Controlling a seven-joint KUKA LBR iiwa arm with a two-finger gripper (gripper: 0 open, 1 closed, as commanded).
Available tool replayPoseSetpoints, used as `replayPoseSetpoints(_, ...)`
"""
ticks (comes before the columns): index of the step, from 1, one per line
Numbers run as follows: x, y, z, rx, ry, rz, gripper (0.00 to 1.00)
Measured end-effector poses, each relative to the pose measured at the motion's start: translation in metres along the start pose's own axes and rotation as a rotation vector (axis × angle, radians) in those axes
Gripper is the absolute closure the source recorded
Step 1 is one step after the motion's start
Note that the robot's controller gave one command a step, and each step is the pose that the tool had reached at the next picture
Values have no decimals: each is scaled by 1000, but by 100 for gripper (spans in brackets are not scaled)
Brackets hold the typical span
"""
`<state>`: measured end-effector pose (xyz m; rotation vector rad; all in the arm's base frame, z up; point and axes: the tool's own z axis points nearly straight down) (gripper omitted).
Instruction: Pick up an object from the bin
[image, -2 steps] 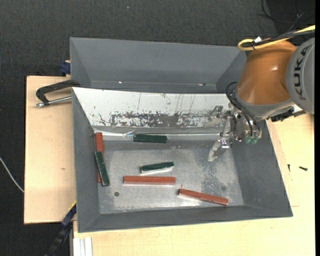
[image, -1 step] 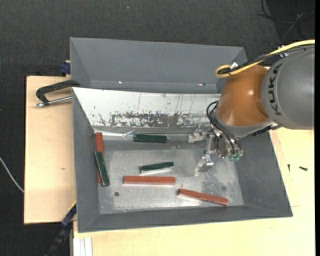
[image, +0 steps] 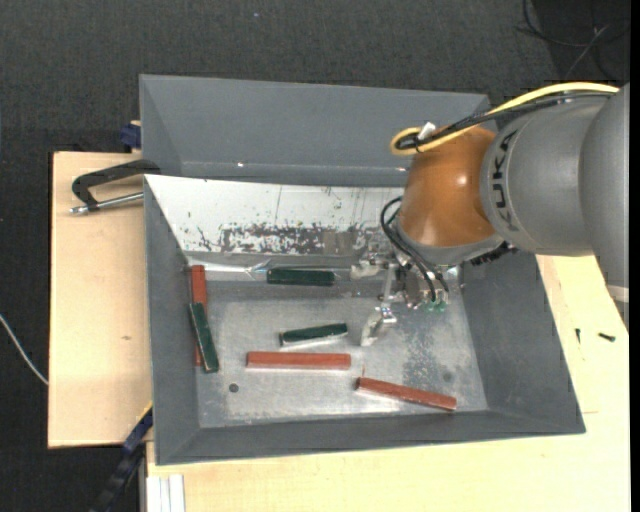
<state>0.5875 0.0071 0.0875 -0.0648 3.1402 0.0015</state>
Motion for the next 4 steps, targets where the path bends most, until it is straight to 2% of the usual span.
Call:
replayPoseSetpoints(1,8,37,9,1,10,-91,100)
replayPoseSetpoints(2,7,37,9,2,9,-91,100)
replayPoseSetpoints(3,11,33,-39,0,1,-82,100)
replayPoseSetpoints(4,23,52,-130,0,-5,-102,100)
